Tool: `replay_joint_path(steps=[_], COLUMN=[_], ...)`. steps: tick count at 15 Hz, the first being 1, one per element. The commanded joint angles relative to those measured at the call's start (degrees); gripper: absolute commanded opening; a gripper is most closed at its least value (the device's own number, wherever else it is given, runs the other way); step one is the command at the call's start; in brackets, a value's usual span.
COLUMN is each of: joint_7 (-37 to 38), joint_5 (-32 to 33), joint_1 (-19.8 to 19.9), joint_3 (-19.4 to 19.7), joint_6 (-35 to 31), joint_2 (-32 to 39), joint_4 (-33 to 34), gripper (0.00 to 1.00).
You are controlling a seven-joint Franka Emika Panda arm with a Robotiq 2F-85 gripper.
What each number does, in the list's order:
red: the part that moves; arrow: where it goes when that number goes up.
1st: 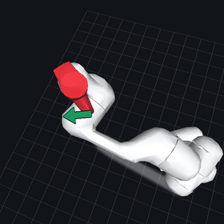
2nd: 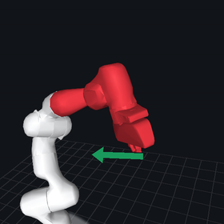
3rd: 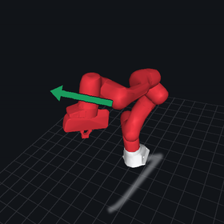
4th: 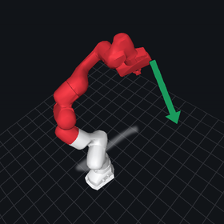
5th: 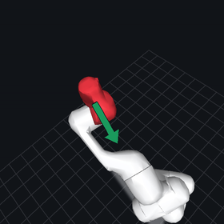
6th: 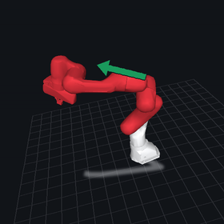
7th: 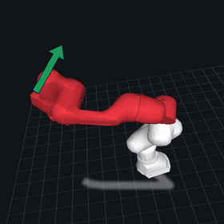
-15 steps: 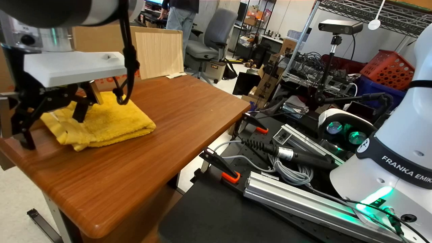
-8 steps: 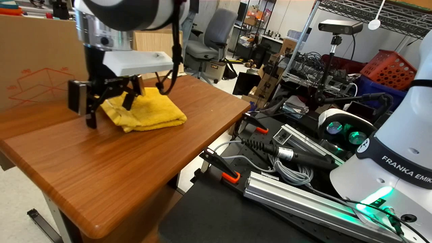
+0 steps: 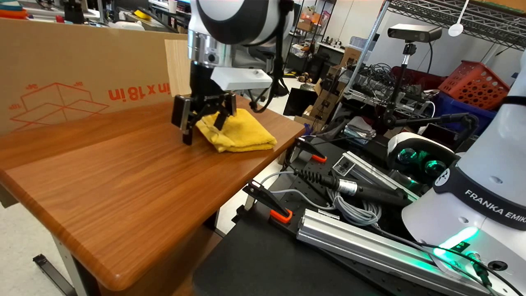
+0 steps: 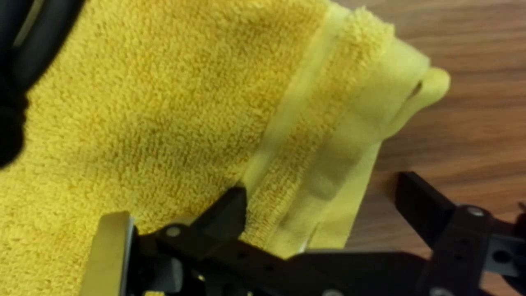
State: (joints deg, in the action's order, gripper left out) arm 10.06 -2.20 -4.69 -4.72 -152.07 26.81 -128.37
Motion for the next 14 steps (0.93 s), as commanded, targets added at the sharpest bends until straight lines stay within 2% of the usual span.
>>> replay_joint_path(steps=[1,4,6,9,11,12,14], joint_7=[-4.27,-9.85,-12.95,-20.42,-23.74,-19.79,-21.19], joint_5=[-2.64,-3.82,-4.08,-10.94,-14.98,-11.24,-12.52], joint_1=[4.30,7.58,8.15,8.86,7.19,6.03,5.32], joint_3=[1.57,0.44,0.06,-2.19,-1.07,0.38,0.97], joint_6=[-2.80,-1.17,-3.25,-6.07,-2.12,-3.75,-2.73], joint_2=[-4.71,-11.10,-17.59,-26.77,-33.05,-25.31,-30.38], joint_4=[-7.53,-12.11,-16.37,-21.14,-23.02,-18.48,-20.97], gripper=[1.00,1.00,1.00,1.00,1.00,1.00,1.00])
